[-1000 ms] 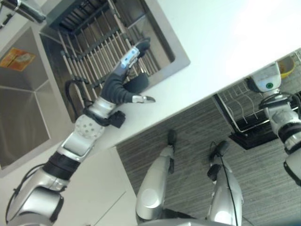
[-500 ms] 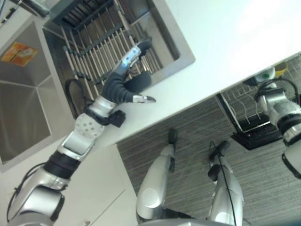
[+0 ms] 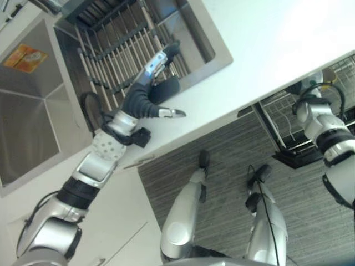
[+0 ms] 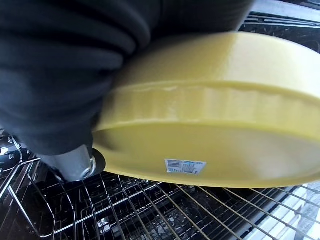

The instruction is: Place the dishes in the dishwasher.

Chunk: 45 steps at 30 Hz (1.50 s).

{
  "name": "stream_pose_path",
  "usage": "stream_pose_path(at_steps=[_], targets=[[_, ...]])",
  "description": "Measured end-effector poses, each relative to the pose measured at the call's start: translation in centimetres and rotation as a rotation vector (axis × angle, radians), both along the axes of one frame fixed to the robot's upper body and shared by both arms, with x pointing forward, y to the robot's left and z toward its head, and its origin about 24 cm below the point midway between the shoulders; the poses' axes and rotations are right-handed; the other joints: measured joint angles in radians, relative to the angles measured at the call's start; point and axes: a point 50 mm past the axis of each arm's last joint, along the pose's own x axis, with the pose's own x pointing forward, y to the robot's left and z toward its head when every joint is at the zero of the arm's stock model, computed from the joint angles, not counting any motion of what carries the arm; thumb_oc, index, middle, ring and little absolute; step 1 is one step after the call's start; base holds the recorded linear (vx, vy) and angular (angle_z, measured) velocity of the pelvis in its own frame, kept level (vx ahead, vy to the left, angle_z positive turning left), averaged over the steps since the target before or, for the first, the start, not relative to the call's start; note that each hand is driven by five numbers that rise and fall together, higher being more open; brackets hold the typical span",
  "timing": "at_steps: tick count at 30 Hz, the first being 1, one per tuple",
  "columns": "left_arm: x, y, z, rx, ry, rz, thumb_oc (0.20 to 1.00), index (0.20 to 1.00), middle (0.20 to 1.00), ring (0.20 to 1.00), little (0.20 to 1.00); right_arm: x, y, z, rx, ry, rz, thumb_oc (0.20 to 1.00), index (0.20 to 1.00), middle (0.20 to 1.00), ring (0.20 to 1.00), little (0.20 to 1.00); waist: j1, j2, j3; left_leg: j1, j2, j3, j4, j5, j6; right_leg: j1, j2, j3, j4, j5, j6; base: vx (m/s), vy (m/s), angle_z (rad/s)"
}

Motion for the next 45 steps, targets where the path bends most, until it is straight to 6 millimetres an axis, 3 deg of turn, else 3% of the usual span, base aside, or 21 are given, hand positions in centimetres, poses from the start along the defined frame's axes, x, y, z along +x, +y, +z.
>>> stream_pose_path(at_steps=[1, 4, 7, 13, 21, 32, 34, 36, 41, 45], targets=[[0.0, 0.0, -0.1, -0.001, 0.004, 0.002, 1.0, 1.0, 1.0, 1.0, 1.0, 0.0, 0.1, 0.0, 0.01, 0.001, -0.006, 1.0, 1.0, 1.0, 1.0, 1.0, 0.0, 0.002, -0.001, 0.0, 0.0, 0.0, 0.0, 0.0, 0.0, -0.001, 0.0, 0.0, 0.0, 0.0, 0.0, 0.0, 0.0, 0.0], [0.1, -0.2, -0.3, -0.017, 0.019, 0.002, 1.0, 1.0, 1.0, 1.0, 1.0, 0.3, 0.2, -0.1, 0.118, 0.023, -0.033, 1.0, 1.0, 1.0, 1.0, 1.0, 0.0, 0.01, -0.007, 0.0, 0.0, 0.0, 0.0, 0.001, 0.0, -0.001, 0.0, 0.0, 0.002, 0.0, 0.0, 0.0, 0.0, 0.0], [0.1, -0.6, -0.5, -0.033, 0.026, -0.008, 1.0, 1.0, 1.0, 1.0, 1.0, 0.6, -0.7, -0.2, 0.42, 0.094, -0.144, 1.0, 1.0, 1.0, 1.0, 1.0, 0.004, 0.022, -0.017, -0.005, -0.002, -0.001, -0.001, 0.002, 0.001, -0.007, 0.0, 0.0, 0.005, 0.0, 0.0, 0.01, 0.002, 0.02], [-0.5, -1.4, 0.0, -0.031, 0.015, -0.038, 1.0, 1.0, 1.0, 1.0, 1.0, -1.5, -4.0, -6.4, 0.802, 0.51, -0.408, 1.0, 1.0, 1.0, 1.0, 1.0, 0.025, 0.025, -0.028, -0.016, -0.005, -0.002, -0.017, 0.018, 0.01, -0.019, 0.0, -0.005, 0.003, 0.008, -0.009, 0.01, -0.002, 0.02], [-0.1, -1.4, 0.3, -0.002, 0.036, -0.03, 1.0, 1.0, 1.0, 1.0, 1.0, -1.9, -4.4, -6.7, 0.864, 0.574, -0.44, 1.0, 1.0, 1.0, 1.0, 1.0, 0.023, 0.024, -0.028, 0.003, -0.009, 0.001, -0.034, 0.023, 0.012, -0.006, 0.002, -0.004, -0.006, 0.012, -0.006, 0.0, 0.0, 0.0], [-0.4, -1.3, -0.2, -0.004, 0.048, -0.032, 1.0, 1.0, 1.0, 1.0, 1.0, -1.9, -4.7, -6.0, 1.004, 0.305, -0.483, 1.0, 1.0, 1.0, 1.0, 1.0, 0.02, 0.022, -0.027, 0.009, -0.01, 0.001, -0.032, 0.023, 0.012, 0.001, 0.001, -0.004, -0.005, 0.012, -0.006, 0.0, 0.013, 0.0], [-0.3, -1.2, -0.4, -0.004, 0.06, -0.024, 1.0, 1.0, 1.0, 1.0, 1.0, -1.4, -4.0, -5.2, 1.103, 0.15, -0.448, 1.0, 1.0, 1.0, 1.0, 1.0, 0.015, 0.021, -0.026, 0.019, -0.011, 0.004, -0.033, 0.023, 0.013, 0.007, 0.001, 0.0, -0.005, 0.013, -0.006, 0.0, 0.082, -0.04], [-0.4, -0.8, -0.9, -0.012, 0.08, -0.006, 1.0, 1.0, 1.0, 1.0, 1.0, -0.5, -2.2, -3.0, 1.243, -0.072, -0.324, 1.0, 1.0, 1.0, 1.0, 1.0, -0.005, 0.019, -0.025, 0.03, -0.011, 0.007, -0.033, 0.022, 0.013, 0.015, 0.002, 0.004, -0.004, 0.013, -0.006, 0.0, 0.063, -0.05], [-1.4, 0.2, -1.4, -0.055, 0.082, 0.029, 1.0, 1.0, 1.0, 1.0, 1.0, -1.1, -0.2, 1.3, 1.25, -0.381, -0.089, 1.0, 1.0, 1.0, 1.0, 1.0, -0.03, -0.01, -0.007, 0.047, -0.012, 0.031, -0.031, 0.016, 0.021, 0.017, 0.002, 0.029, -0.004, 0.015, -0.003, 0.01, 0.061, -0.1], [-2.0, 0.8, -1.8, -0.079, 0.079, 0.071, 1.0, 1.0, 1.0, 1.0, 1.0, -3.3, 1.3, 0.8, 1.18, -0.437, 0.005, 1.0, 1.0, 1.0, 1.0, 1.0, -0.066, -0.028, 0.001, 0.056, -0.017, 0.051, -0.032, 0.008, 0.03, 0.012, -0.001, 0.052, -0.005, 0.019, 0.001, 0.0, 0.062, -0.12]])
